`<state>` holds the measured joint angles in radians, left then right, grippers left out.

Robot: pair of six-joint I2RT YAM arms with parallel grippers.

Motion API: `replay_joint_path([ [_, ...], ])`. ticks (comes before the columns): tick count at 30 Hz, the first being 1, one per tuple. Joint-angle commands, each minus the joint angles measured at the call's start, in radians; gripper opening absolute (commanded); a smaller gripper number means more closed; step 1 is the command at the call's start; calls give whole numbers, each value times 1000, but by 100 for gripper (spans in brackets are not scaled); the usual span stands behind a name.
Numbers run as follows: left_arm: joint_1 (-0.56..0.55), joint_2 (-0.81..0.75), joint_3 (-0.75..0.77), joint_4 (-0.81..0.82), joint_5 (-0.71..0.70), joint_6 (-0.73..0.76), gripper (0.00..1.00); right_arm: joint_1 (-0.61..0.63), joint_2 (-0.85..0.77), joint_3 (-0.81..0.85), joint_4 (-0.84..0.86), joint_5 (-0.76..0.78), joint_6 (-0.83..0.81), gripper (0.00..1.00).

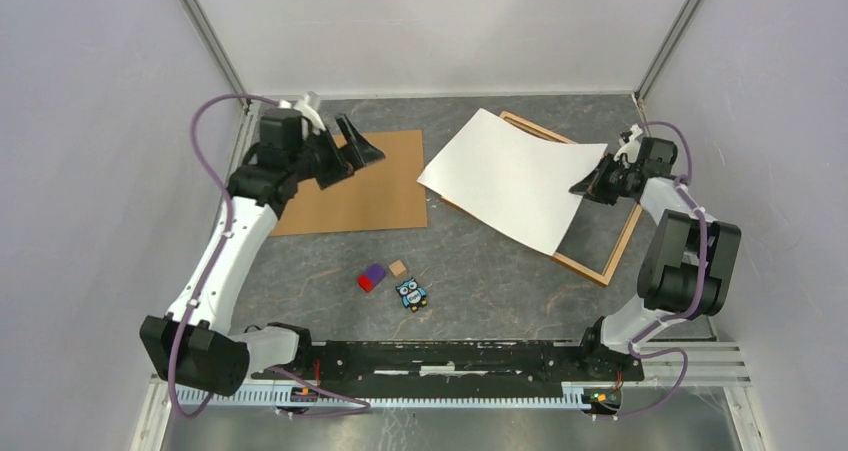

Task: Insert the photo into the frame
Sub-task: Turn over the photo from the photo frame.

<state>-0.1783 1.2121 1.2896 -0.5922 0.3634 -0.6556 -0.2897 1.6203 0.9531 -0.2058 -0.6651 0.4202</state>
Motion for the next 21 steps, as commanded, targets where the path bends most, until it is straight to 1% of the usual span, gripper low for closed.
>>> replay_joint_path([
  [1, -110, -7, -114, 106, -73, 157, 100, -12, 11, 154, -336, 233, -307, 0],
  [4, -156, -3, -165, 112, -138, 212, 100, -20, 7, 155, -326, 236, -357, 0],
  [6, -166, -8, -192, 116, -135, 210, 100, -20, 20, 172, -335, 249, -390, 0],
  [10, -222, -21, -195, 107, -151, 230, 100, -22, 67, 252, -396, 372, -448, 0],
  [12, -246, -20, -193, 104, -161, 235, 100, -22, 79, 265, -399, 399, -457, 0],
  [16, -291, -11, -195, 96, -187, 242, 100, -23, 77, 251, -376, 452, -448, 0],
  [21, -336, 10, -188, 89, -196, 246, 100, -32, 25, 190, -279, 461, -361, 0],
])
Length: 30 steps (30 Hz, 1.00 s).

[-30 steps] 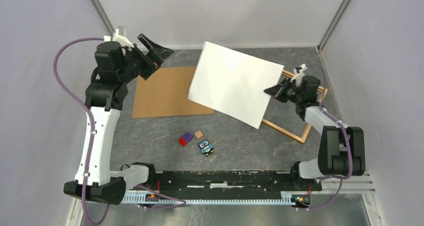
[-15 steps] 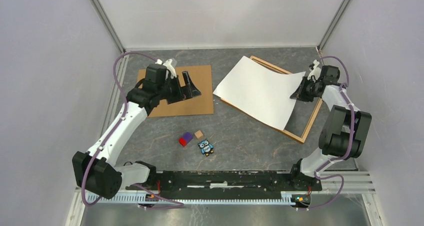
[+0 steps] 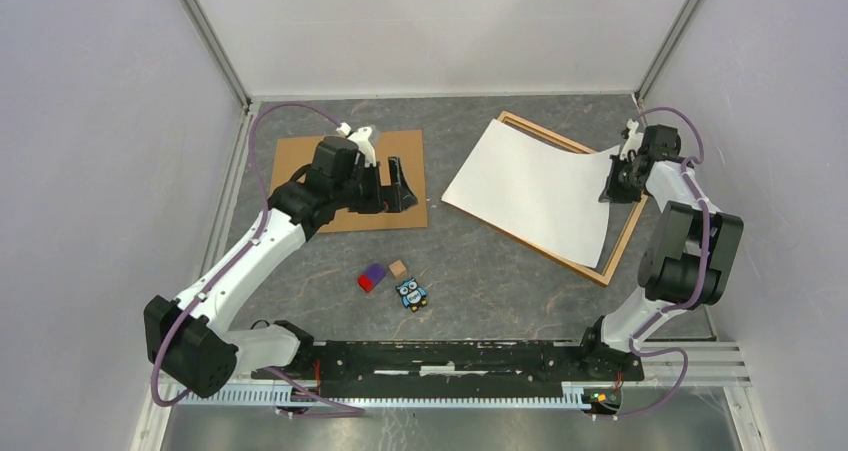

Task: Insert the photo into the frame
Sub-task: Turn over the photo from the photo frame.

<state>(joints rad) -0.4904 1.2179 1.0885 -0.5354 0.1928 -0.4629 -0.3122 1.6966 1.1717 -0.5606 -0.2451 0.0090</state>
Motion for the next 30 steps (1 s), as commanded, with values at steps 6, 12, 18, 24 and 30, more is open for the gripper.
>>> replay_joint_path([
  [6, -42, 18, 14, 29, -24, 56, 100, -9, -107, -78, 148, 62, 127, 0],
  [12, -42, 22, 21, 23, -28, 59, 100, -12, -89, -48, 109, 89, 117, 0],
  [18, -43, 25, 21, 22, -27, 61, 100, -17, -62, -15, 77, 69, 68, 0],
  [24, -43, 30, 21, 22, -20, 60, 100, -16, -20, 22, 29, 35, -1, 0],
  [30, -42, 30, 19, 22, -21, 60, 100, -17, -20, 27, 25, 56, -1, 0],
])
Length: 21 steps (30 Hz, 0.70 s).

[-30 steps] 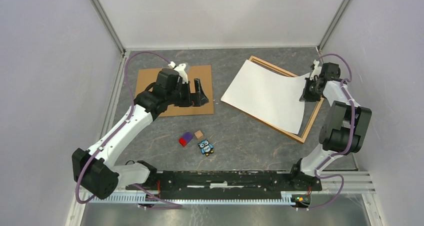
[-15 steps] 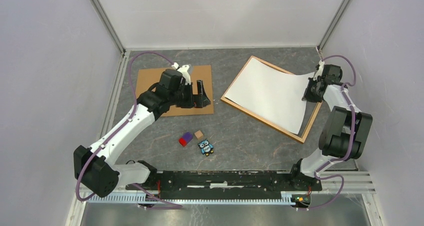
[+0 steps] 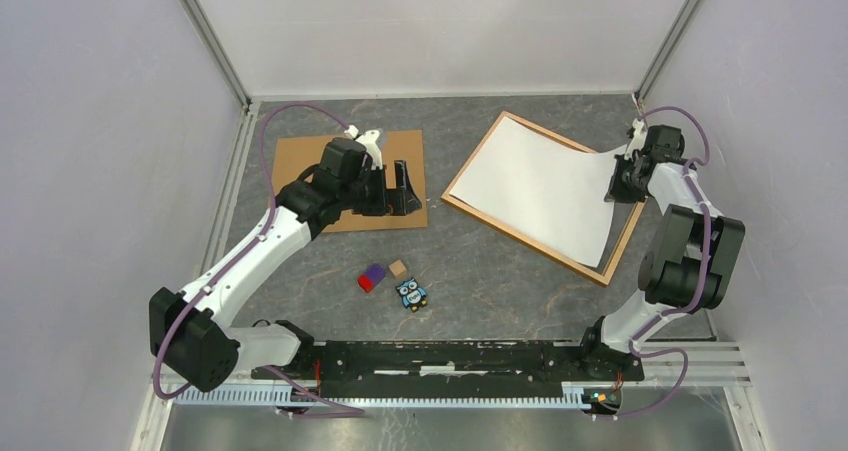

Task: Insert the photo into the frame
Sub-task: Turn over the photo from the photo frame.

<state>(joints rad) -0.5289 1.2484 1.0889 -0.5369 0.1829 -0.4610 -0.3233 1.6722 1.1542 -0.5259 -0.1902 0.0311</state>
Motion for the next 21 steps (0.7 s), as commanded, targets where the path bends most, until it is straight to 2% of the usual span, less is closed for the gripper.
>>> replay_joint_path([
  [1, -4, -1, 19, 23, -11, 59, 100, -6, 5, 48, -13, 10, -23, 0],
  [10, -3, 4, 17, 28, -3, 58, 100, -7, 14, 73, -46, 22, -74, 0],
  [18, -3, 6, 17, 28, 1, 58, 100, -5, 14, 34, -3, -1, -70, 0],
  [21, -4, 9, 17, 28, 3, 56, 100, -5, 15, 21, 12, -12, -59, 3],
])
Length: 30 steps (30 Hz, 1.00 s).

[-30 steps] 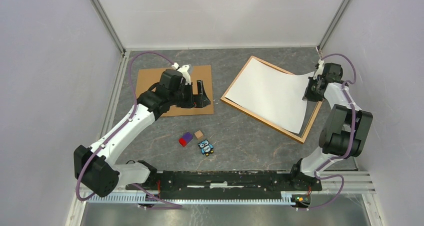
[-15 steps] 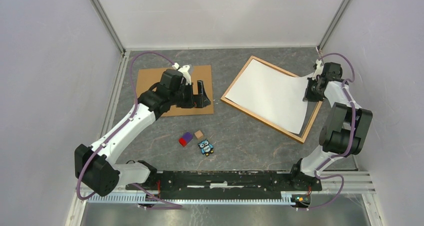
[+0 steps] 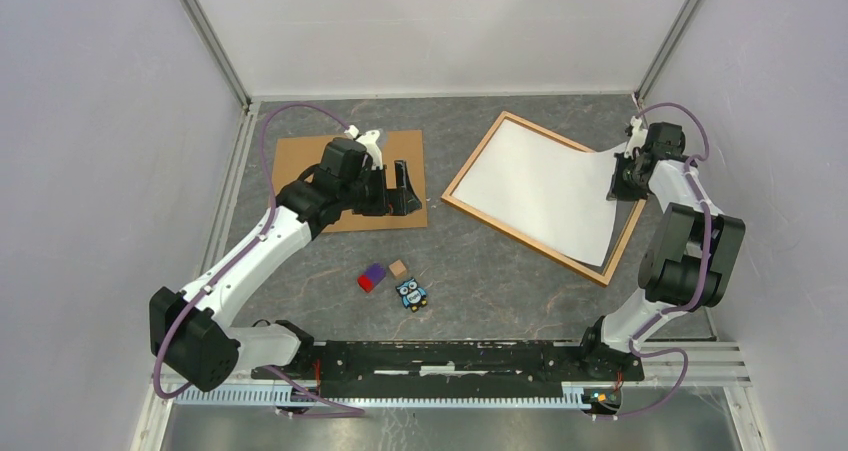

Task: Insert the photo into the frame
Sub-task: Turn over the photo from the photo frame.

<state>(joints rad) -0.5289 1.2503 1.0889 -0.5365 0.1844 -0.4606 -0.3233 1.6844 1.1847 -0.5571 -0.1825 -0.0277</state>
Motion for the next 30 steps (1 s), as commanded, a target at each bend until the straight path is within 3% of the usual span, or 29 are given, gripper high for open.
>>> replay_joint_path([
  [1, -4, 8, 17, 27, 1, 56, 100, -5, 3, -10, 47, -25, 3, 6],
  [9, -4, 11, 17, 27, 6, 56, 100, -5, -31, -35, 44, 36, 52, 43],
  [16, -4, 11, 14, 30, 1, 58, 100, 0, -119, -5, -27, 368, 64, 65],
  [20, -2, 11, 11, 30, -24, 66, 100, 23, -194, -15, -14, 460, 58, 74],
  [24, -2, 19, 11, 24, -67, 76, 100, 109, -269, -48, 59, 378, 76, 82],
  [26, -1, 35, 15, 14, -89, 78, 100, 229, -317, -103, 161, 308, 90, 86],
  [28, 6, 60, 20, 8, -95, 79, 100, 377, -351, -167, 297, 199, 132, 98],
  [30, 15, 91, 21, 3, -97, 76, 100, 503, -367, -241, 482, 85, 204, 98],
])
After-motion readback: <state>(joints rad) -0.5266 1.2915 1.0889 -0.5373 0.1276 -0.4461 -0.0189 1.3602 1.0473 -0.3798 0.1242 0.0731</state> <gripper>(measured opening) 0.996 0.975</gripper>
